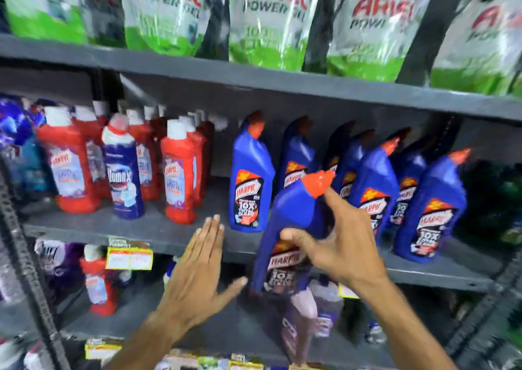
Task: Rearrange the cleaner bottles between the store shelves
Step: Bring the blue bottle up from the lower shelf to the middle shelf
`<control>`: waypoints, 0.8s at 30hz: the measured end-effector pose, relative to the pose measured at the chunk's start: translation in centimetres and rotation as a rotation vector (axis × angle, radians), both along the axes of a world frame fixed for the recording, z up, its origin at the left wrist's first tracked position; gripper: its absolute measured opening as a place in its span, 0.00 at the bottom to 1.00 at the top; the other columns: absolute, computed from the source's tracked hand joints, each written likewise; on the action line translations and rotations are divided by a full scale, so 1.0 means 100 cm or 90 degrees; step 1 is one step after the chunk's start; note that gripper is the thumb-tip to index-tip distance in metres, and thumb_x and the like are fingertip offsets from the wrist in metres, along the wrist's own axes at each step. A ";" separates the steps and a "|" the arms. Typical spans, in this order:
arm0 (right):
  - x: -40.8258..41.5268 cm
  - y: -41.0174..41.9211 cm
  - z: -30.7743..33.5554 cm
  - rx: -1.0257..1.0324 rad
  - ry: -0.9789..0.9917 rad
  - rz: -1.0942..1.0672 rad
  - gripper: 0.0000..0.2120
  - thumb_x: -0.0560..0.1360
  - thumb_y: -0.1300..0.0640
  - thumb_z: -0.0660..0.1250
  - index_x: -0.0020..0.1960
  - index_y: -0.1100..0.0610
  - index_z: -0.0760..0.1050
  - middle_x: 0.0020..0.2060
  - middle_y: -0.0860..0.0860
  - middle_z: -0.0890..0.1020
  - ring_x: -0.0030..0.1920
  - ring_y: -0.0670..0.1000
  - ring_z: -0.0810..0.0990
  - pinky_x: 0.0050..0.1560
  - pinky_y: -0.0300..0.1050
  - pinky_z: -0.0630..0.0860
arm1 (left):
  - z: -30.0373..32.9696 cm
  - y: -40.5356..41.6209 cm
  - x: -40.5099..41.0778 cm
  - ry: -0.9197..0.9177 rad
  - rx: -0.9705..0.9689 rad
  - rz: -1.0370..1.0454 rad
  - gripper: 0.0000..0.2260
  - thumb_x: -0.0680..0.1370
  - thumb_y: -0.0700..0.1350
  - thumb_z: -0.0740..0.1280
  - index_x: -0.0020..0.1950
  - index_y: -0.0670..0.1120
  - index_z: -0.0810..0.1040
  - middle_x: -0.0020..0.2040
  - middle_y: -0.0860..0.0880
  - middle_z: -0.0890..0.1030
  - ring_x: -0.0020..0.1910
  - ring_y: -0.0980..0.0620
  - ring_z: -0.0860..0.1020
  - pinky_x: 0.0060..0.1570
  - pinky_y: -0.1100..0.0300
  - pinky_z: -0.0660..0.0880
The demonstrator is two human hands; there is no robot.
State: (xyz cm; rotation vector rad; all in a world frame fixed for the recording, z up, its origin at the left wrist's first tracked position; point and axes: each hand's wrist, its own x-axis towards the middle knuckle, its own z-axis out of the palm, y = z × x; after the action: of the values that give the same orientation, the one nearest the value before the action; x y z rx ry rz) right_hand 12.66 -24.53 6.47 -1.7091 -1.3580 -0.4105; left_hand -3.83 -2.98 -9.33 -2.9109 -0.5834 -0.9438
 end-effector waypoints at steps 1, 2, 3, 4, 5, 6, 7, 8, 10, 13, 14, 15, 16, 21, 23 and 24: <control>0.007 0.003 0.011 0.004 -0.011 -0.004 0.24 0.65 0.40 0.80 0.54 0.46 0.75 0.38 0.38 0.82 0.37 0.34 0.77 0.39 0.28 0.69 | 0.009 0.005 0.006 0.020 -0.005 0.022 0.49 0.81 0.73 0.55 0.85 0.36 0.48 0.87 0.38 0.46 0.86 0.42 0.46 0.83 0.47 0.49; 0.013 0.006 0.020 0.002 -0.017 -0.011 0.23 0.65 0.41 0.81 0.53 0.45 0.74 0.38 0.38 0.82 0.37 0.34 0.78 0.39 0.27 0.69 | 0.017 0.010 0.012 0.044 -0.019 0.045 0.51 0.80 0.76 0.52 0.85 0.36 0.47 0.86 0.38 0.44 0.86 0.43 0.45 0.84 0.49 0.46; 0.020 0.011 0.029 -0.001 -0.019 -0.020 0.23 0.65 0.41 0.82 0.52 0.45 0.73 0.37 0.38 0.81 0.37 0.34 0.77 0.39 0.26 0.68 | 0.024 0.016 0.018 0.070 -0.044 0.064 0.53 0.78 0.78 0.48 0.85 0.36 0.46 0.86 0.39 0.42 0.86 0.44 0.43 0.84 0.51 0.43; 0.028 0.016 0.036 -0.005 -0.020 -0.030 0.23 0.65 0.41 0.82 0.51 0.45 0.73 0.36 0.37 0.79 0.37 0.33 0.77 0.39 0.25 0.68 | 0.029 0.023 0.024 0.095 -0.074 0.078 0.55 0.76 0.80 0.46 0.85 0.37 0.44 0.86 0.40 0.41 0.86 0.45 0.42 0.84 0.52 0.41; 0.035 0.022 0.041 -0.013 -0.022 -0.038 0.23 0.65 0.41 0.83 0.51 0.44 0.74 0.35 0.35 0.78 0.37 0.34 0.76 0.40 0.24 0.67 | 0.032 0.029 0.029 0.121 -0.105 0.088 0.58 0.73 0.82 0.44 0.85 0.37 0.42 0.86 0.40 0.40 0.86 0.46 0.41 0.84 0.52 0.40; 0.043 0.029 0.045 -0.021 -0.026 -0.043 0.23 0.65 0.41 0.83 0.51 0.44 0.74 0.36 0.33 0.77 0.38 0.37 0.76 0.41 0.23 0.67 | 0.035 0.035 0.034 0.149 -0.129 0.093 0.59 0.72 0.83 0.43 0.85 0.37 0.42 0.86 0.40 0.41 0.86 0.46 0.41 0.84 0.52 0.41; 0.051 0.035 0.048 -0.028 -0.028 -0.046 0.23 0.65 0.41 0.83 0.52 0.43 0.74 0.37 0.32 0.78 0.39 0.39 0.76 0.42 0.24 0.68 | 0.036 0.040 0.039 0.176 -0.148 0.097 0.60 0.71 0.84 0.43 0.85 0.37 0.42 0.87 0.40 0.42 0.86 0.46 0.42 0.84 0.51 0.42; 0.058 0.042 0.049 -0.035 -0.026 -0.048 0.23 0.65 0.42 0.83 0.52 0.44 0.76 0.39 0.33 0.80 0.42 0.41 0.78 0.43 0.26 0.69 | 0.037 0.044 0.043 0.202 -0.161 0.102 0.61 0.70 0.85 0.43 0.85 0.37 0.42 0.87 0.40 0.43 0.86 0.46 0.42 0.84 0.51 0.42; 0.073 0.056 0.050 -0.057 -0.012 -0.053 0.25 0.65 0.42 0.83 0.57 0.49 0.79 0.48 0.40 0.86 0.52 0.48 0.85 0.52 0.39 0.76 | 0.035 0.049 0.049 0.246 -0.175 0.108 0.62 0.69 0.85 0.45 0.85 0.38 0.43 0.87 0.40 0.44 0.86 0.46 0.44 0.84 0.52 0.43; 0.091 0.073 0.046 -0.082 -0.002 -0.063 0.28 0.65 0.43 0.83 0.61 0.52 0.80 0.54 0.47 0.88 0.59 0.56 0.86 0.58 0.51 0.79 | 0.030 0.053 0.055 0.277 -0.178 0.108 0.64 0.67 0.87 0.45 0.85 0.38 0.45 0.87 0.40 0.47 0.86 0.46 0.46 0.83 0.54 0.43; 0.097 0.077 0.045 -0.080 0.005 -0.065 0.28 0.65 0.43 0.83 0.61 0.51 0.81 0.52 0.45 0.87 0.59 0.55 0.86 0.56 0.47 0.78 | 0.028 0.053 0.055 0.274 -0.175 0.110 0.65 0.66 0.87 0.45 0.86 0.39 0.45 0.87 0.41 0.47 0.86 0.47 0.47 0.82 0.55 0.42; 0.101 0.081 0.043 -0.076 0.016 -0.066 0.28 0.65 0.44 0.83 0.61 0.50 0.81 0.50 0.42 0.86 0.58 0.53 0.86 0.53 0.43 0.76 | 0.027 0.054 0.055 0.269 -0.172 0.112 0.65 0.65 0.88 0.44 0.86 0.39 0.46 0.87 0.42 0.48 0.86 0.48 0.47 0.81 0.56 0.42; 0.105 0.084 0.041 -0.073 0.030 -0.067 0.28 0.65 0.44 0.84 0.61 0.50 0.81 0.49 0.40 0.85 0.58 0.51 0.86 0.50 0.37 0.74 | 0.026 0.055 0.054 0.265 -0.170 0.114 0.66 0.65 0.89 0.43 0.86 0.40 0.46 0.87 0.42 0.49 0.86 0.48 0.48 0.80 0.57 0.42; 0.119 0.094 0.036 -0.065 0.083 -0.069 0.27 0.65 0.43 0.85 0.60 0.49 0.81 0.51 0.44 0.89 0.53 0.47 0.86 0.45 0.21 0.71 | 0.021 0.054 0.054 0.251 -0.152 0.123 0.66 0.64 0.89 0.40 0.86 0.41 0.47 0.88 0.44 0.50 0.86 0.49 0.49 0.80 0.57 0.43; 0.122 0.097 0.030 -0.062 0.096 -0.062 0.31 0.65 0.44 0.85 0.64 0.52 0.80 0.55 0.46 0.88 0.55 0.45 0.86 0.52 0.26 0.76 | 0.020 0.055 0.054 0.249 -0.143 0.130 0.65 0.64 0.89 0.40 0.86 0.42 0.47 0.88 0.44 0.50 0.86 0.49 0.50 0.81 0.56 0.45; 0.123 0.098 0.026 -0.059 0.107 -0.054 0.35 0.65 0.44 0.85 0.68 0.53 0.79 0.58 0.46 0.88 0.57 0.44 0.84 0.54 0.26 0.75 | 0.019 0.055 0.054 0.250 -0.138 0.133 0.65 0.64 0.89 0.40 0.86 0.42 0.47 0.88 0.44 0.50 0.86 0.50 0.49 0.81 0.56 0.44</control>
State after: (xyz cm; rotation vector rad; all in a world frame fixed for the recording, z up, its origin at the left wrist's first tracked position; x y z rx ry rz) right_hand 24.95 -14.69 9.05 -1.8390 -1.2030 -0.2485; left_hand 1.60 2.54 -7.40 -3.0127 -0.9801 -0.2875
